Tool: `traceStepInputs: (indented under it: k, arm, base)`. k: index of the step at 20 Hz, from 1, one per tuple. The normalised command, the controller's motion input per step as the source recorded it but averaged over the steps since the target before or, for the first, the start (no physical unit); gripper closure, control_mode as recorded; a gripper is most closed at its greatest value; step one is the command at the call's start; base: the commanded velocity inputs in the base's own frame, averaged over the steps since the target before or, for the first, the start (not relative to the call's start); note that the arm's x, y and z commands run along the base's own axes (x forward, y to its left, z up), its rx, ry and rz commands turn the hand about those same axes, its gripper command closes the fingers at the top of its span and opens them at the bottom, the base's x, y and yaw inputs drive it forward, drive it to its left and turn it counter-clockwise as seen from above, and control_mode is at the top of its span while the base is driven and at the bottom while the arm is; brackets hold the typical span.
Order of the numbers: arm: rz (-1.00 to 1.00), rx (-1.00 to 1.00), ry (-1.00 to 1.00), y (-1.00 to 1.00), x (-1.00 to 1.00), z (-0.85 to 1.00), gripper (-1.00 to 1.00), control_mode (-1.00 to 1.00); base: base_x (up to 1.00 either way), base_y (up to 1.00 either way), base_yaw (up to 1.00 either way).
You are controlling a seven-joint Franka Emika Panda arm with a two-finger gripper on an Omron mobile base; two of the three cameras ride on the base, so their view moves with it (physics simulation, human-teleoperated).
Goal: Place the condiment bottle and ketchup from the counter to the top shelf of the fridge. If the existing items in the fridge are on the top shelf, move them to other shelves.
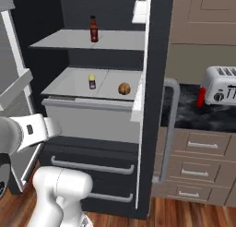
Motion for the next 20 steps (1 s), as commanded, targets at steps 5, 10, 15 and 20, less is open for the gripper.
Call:
traceStepInputs:
  k: [5, 10, 15, 20]
  arm:
    - [0.00, 0.00, 0.00, 0.00, 0.00, 0.00, -1.00, 1.00]
    - [0.00, 0.00, 0.00, 0.00, 0.00, 0.00, -1.00, 1.00]
    - [0.00, 0.00, 0.00, 0.00, 0.00, 0.00, -1.00, 1.00]
    - [0.00, 0.00, 0.00, 0.00, 0.00, 0.00, -1.00, 1.00]
  base:
    - [-0.88, -0.96, -0.24]
    - [-0.10, -1.00, -0.29]
    - [0.61, -0.99, -0.15]
    - [0.85, -0.85, -0.01]
